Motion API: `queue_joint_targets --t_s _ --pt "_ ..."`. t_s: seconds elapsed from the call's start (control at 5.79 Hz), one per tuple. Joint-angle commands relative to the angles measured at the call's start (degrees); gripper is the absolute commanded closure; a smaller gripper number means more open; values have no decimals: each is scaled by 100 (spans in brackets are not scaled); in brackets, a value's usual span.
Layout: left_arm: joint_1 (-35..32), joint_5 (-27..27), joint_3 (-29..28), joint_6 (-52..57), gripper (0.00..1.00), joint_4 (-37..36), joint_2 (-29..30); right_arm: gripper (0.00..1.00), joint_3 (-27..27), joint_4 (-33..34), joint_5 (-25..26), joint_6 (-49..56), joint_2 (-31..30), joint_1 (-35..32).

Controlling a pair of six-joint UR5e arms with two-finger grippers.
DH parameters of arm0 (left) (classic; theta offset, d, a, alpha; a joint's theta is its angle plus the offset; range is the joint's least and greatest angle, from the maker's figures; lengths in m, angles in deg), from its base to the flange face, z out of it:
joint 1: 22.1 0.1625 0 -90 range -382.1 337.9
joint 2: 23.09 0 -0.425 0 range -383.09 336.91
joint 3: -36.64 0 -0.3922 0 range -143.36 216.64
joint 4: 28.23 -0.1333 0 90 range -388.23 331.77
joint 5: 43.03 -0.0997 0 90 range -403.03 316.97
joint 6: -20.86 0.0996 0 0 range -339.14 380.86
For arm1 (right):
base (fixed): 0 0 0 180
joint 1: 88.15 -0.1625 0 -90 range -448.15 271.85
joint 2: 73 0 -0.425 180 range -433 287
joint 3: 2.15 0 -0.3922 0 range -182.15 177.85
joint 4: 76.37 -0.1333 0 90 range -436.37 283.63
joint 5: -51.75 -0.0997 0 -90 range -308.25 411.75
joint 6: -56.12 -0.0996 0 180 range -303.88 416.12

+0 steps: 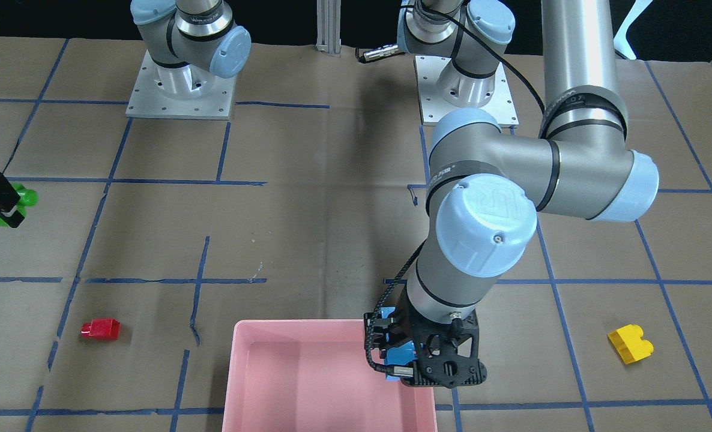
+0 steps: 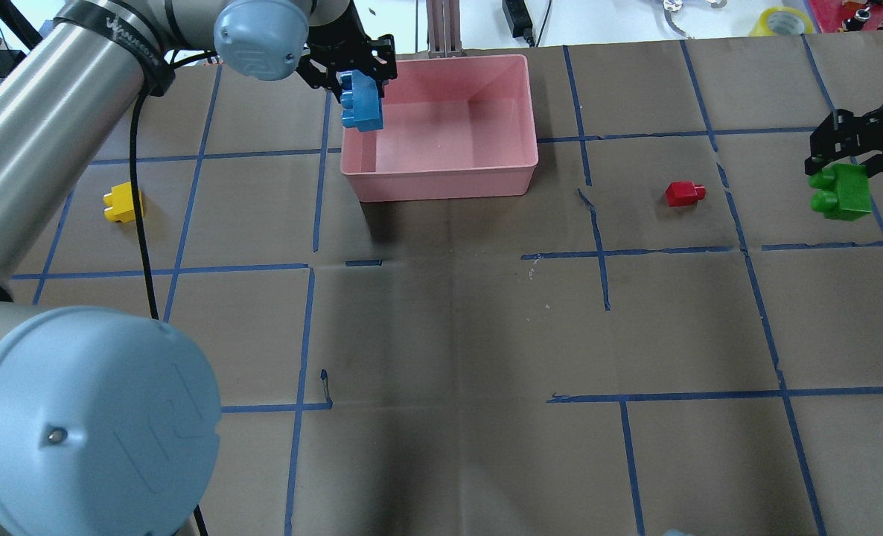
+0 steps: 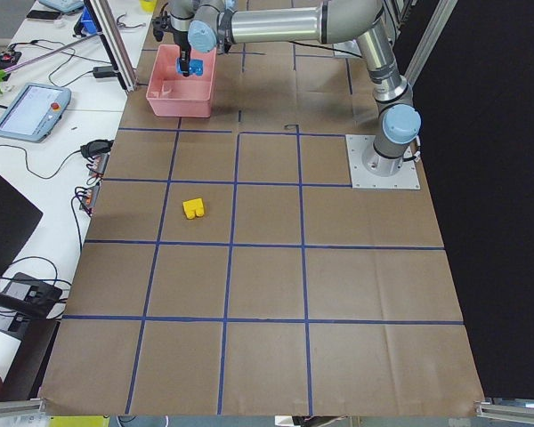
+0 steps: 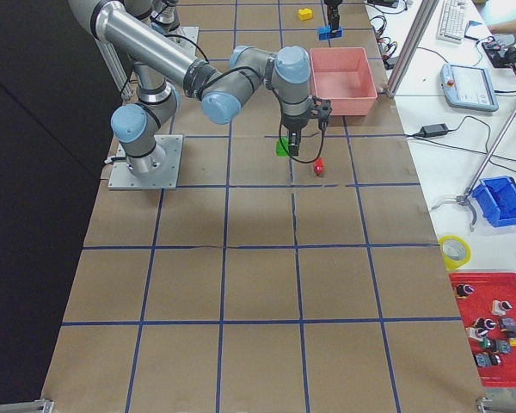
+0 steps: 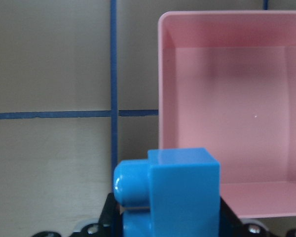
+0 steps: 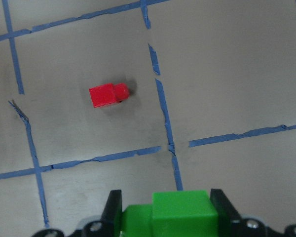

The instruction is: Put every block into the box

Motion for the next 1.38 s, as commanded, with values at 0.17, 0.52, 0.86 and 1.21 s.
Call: queue_joint_targets --t_s 0.17,0.52,0.86,1.21 --pt "-190 116 -166 -270 62 -781 756 78 425 197 -918 -1332 298 -799" --pt "-138 187 -167 -262 1 -836 636 86 876 189 -1461 -2490 608 -1292" --pt "385 143 -140 417 1 -297 -46 88 1033 215 -1743 -3116 626 -1739" --pt "1737 170 305 1763 1 384 -769 88 1899 802 -1957 -4373 1246 -2591"
